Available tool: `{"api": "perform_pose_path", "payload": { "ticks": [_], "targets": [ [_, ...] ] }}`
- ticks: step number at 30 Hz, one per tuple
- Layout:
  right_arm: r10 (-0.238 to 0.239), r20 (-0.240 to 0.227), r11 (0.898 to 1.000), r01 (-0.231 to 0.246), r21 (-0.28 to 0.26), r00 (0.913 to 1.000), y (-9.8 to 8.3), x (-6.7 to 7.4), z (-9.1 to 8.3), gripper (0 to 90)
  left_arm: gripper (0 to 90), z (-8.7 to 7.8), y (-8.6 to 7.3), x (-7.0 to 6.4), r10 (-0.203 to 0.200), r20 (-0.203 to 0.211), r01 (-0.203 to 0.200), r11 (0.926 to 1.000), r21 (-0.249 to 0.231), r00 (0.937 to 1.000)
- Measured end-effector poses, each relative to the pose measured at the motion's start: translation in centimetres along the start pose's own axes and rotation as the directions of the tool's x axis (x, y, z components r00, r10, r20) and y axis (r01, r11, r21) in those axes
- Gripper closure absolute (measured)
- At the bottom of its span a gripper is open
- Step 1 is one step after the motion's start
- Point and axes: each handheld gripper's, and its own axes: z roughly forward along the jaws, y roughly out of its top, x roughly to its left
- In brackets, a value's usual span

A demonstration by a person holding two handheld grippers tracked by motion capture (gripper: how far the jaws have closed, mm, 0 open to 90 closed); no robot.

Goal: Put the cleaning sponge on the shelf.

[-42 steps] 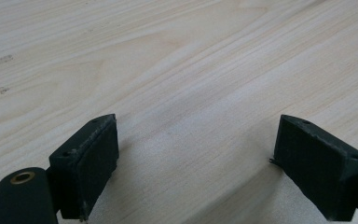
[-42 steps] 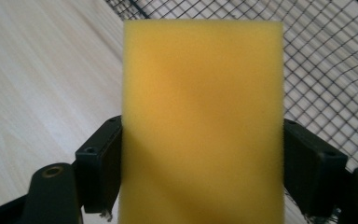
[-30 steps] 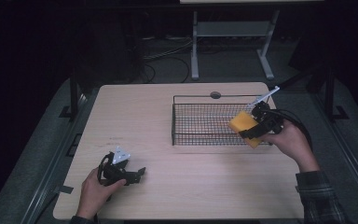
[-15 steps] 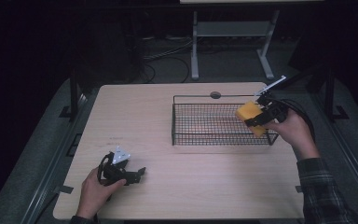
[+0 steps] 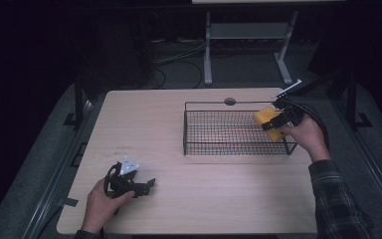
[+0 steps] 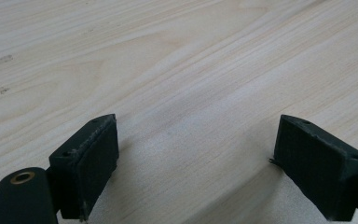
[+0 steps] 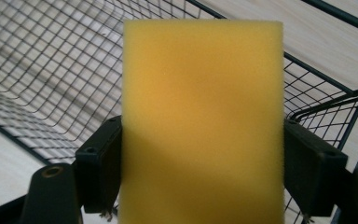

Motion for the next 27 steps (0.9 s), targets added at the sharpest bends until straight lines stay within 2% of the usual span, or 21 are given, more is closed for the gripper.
{"api": "perform_pose_path", "payload": {
  "ticks": [9, 14, 27],
  "targets": [
    [0.053, 0.025, 0.998, -0.054, 0.033, 0.9983, 0.4, -1.2, 2.1, 23.1, 13.1, 0.0, 0.0, 0.0, 0.0, 0.0, 0.0, 1.0, 0.0, 1.0],
    [0.075, 0.03, 0.996, -0.076, 0.045, 0.9967, 0.4, -1.4, 2.9, 23.1, 13.1, 0.0, 0.0, 0.0, 0.0, 0.0, 0.0, 1.0, 0.0, 1.0],
    [0.125, 0.035, 0.989, -0.127, 0.07, 0.9915, -0.8, -2.0, 4.9, 23.0, 13.1, 0.0, 0.0, 0.0, 0.0, 0.0, 0.0, 1.0, 0.0, 1.0]
  ]
}}
